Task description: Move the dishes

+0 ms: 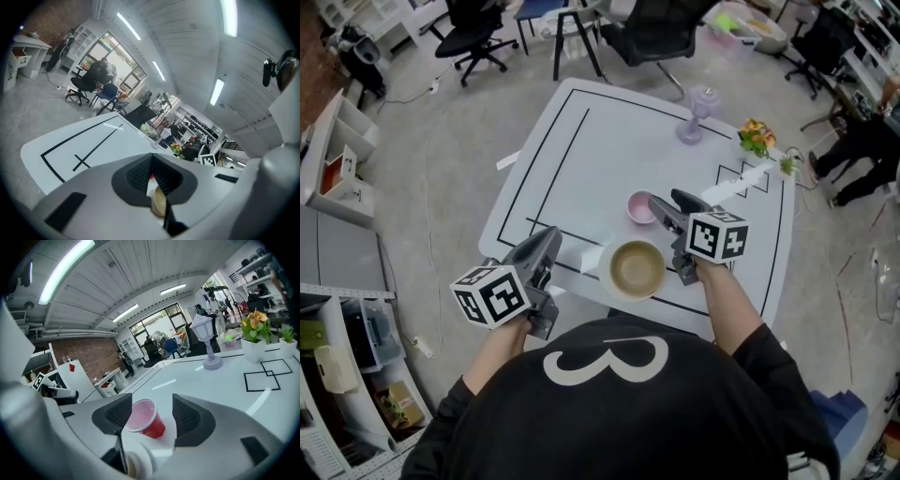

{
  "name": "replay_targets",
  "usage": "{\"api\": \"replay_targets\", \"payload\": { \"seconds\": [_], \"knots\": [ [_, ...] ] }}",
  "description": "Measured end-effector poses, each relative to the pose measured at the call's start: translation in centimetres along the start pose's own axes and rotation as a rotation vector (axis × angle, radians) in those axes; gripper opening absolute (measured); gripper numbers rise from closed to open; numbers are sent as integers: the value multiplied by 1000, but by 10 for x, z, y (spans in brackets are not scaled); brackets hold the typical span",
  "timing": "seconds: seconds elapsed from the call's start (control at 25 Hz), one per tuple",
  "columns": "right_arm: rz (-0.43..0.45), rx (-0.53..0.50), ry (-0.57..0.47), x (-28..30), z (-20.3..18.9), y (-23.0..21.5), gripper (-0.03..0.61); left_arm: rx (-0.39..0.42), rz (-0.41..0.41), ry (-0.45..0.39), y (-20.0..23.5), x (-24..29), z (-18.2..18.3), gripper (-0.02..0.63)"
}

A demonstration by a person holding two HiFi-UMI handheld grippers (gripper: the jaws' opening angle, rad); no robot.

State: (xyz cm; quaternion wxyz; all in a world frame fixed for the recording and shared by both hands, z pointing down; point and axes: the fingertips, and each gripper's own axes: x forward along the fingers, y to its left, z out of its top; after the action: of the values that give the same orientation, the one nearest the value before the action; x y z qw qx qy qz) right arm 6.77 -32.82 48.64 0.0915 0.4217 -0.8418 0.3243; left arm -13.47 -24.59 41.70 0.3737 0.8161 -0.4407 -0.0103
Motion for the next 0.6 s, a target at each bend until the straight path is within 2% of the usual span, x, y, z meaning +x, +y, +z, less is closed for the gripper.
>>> {"api": "replay_targets", "payload": {
  "seconds": [0.28,0.6],
  "knots": [
    [42,-33,-54,-40,3,21,276,-22,-1,17,-5,-9,-12,3],
    [65,-78,-17,-63,-28,34,276,-20,0,40,-14,-16,-27,3]
  ]
}}
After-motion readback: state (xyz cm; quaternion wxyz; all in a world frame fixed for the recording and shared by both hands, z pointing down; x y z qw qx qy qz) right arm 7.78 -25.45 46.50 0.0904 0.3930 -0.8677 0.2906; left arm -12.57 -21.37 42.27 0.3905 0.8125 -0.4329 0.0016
